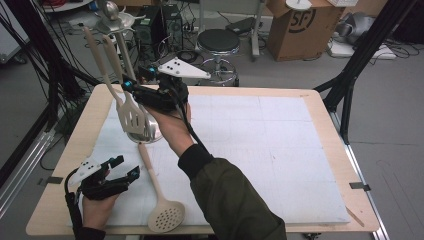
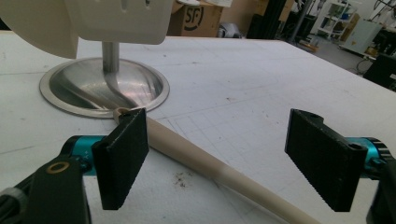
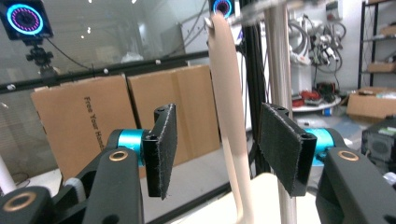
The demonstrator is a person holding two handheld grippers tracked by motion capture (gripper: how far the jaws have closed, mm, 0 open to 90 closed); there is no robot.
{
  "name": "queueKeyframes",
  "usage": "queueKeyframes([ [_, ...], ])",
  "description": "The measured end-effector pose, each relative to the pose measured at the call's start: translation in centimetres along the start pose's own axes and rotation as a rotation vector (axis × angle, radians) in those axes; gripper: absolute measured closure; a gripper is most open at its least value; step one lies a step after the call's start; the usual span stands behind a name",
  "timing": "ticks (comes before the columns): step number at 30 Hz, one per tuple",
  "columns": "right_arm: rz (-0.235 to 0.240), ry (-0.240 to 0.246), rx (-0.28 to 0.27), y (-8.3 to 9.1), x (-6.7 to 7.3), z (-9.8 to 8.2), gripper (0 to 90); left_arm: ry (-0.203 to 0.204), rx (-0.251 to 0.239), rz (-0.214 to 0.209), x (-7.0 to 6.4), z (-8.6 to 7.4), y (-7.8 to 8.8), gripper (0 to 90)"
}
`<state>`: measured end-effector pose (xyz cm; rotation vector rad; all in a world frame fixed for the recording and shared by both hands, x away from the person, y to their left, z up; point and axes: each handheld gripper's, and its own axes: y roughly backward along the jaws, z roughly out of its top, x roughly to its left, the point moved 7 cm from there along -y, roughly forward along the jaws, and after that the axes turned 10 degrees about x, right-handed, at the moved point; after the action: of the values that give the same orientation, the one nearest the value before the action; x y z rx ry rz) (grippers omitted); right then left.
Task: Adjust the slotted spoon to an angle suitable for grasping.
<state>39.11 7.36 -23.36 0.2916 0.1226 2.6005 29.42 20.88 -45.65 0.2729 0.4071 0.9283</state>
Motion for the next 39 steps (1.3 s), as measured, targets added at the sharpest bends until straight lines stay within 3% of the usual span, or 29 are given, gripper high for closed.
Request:
queueKeyframes([
  [16, -0.02, -0.04, 0.037, 2.0, -1.4, -3.5, 44.6, 0.003, 0.003, 0.006, 0.3, 0.0, 0.0, 22.2],
  [21, 0.007, -0.108, 0.039, 2.3, -1.4, -4.7, 43.0, -0.005, 0.011, 0.004, 0.1, -0.1, -0.2, 22.2],
  [25, 0.006, -0.09, 0.06, 2.3, -1.0, -5.4, 43.1, -0.006, 0.01, 0.007, 0.2, -0.1, -0.1, 22.2],
  [32, -0.003, -0.084, 0.114, 2.5, -0.9, -7.1, 43.0, 0.006, 0.002, 0.009, 0.4, 0.0, 0.0, 22.2],
  [39, -0.026, -0.136, 0.233, 2.3, -1.3, -10.2, 42.8, 0.005, 0.007, 0.01, 0.4, -0.1, -0.1, 22.2],
])
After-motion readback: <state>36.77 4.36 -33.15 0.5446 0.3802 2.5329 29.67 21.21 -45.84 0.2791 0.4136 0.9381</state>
